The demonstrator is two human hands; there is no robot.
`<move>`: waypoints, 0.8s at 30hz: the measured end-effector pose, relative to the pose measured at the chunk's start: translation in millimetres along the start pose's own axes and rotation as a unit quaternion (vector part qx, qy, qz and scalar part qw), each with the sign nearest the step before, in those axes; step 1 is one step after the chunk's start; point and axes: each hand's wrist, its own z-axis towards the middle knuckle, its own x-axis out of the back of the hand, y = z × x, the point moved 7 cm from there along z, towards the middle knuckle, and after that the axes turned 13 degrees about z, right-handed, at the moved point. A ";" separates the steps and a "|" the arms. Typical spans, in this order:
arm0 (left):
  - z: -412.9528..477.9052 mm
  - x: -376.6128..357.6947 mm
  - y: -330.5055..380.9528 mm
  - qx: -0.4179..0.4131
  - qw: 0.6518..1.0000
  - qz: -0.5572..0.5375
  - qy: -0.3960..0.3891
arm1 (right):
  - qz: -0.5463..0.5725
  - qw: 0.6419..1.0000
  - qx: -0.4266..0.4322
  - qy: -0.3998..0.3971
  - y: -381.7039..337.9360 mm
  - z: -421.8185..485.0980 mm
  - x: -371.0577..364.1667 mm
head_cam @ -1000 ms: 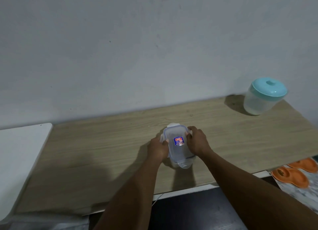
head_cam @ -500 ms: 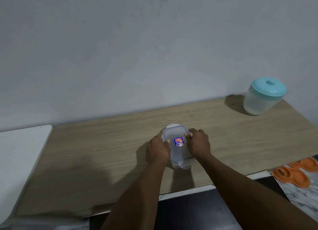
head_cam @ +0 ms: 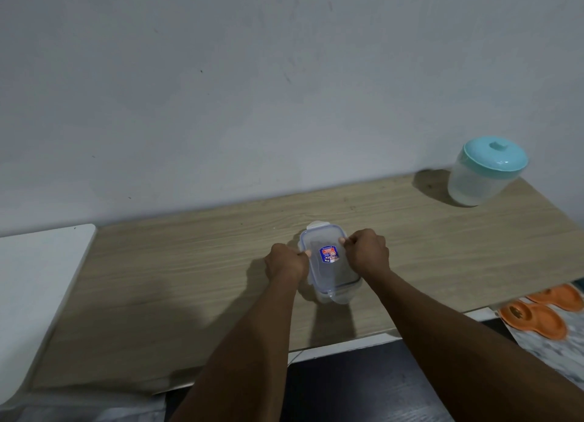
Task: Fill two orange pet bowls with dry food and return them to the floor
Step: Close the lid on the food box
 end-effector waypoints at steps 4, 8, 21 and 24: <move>-6.2 9.6 10.2 -0.017 1.000 0.011 0.000 | 0.008 1.000 -0.002 -0.009 -0.2 -0.8 1.1; -4.9 11.2 14.4 -0.038 0.999 0.033 -0.012 | -0.001 0.999 0.029 -0.014 -4.1 -7.4 -1.8; -13.1 -0.9 13.9 -0.073 0.980 -0.091 -0.164 | 0.020 0.998 0.052 -0.040 -2.7 -28.3 -6.3; -16.7 1.9 21.4 -0.111 0.978 -0.069 -0.164 | 0.029 0.998 0.045 -0.035 0.5 -33.8 -10.6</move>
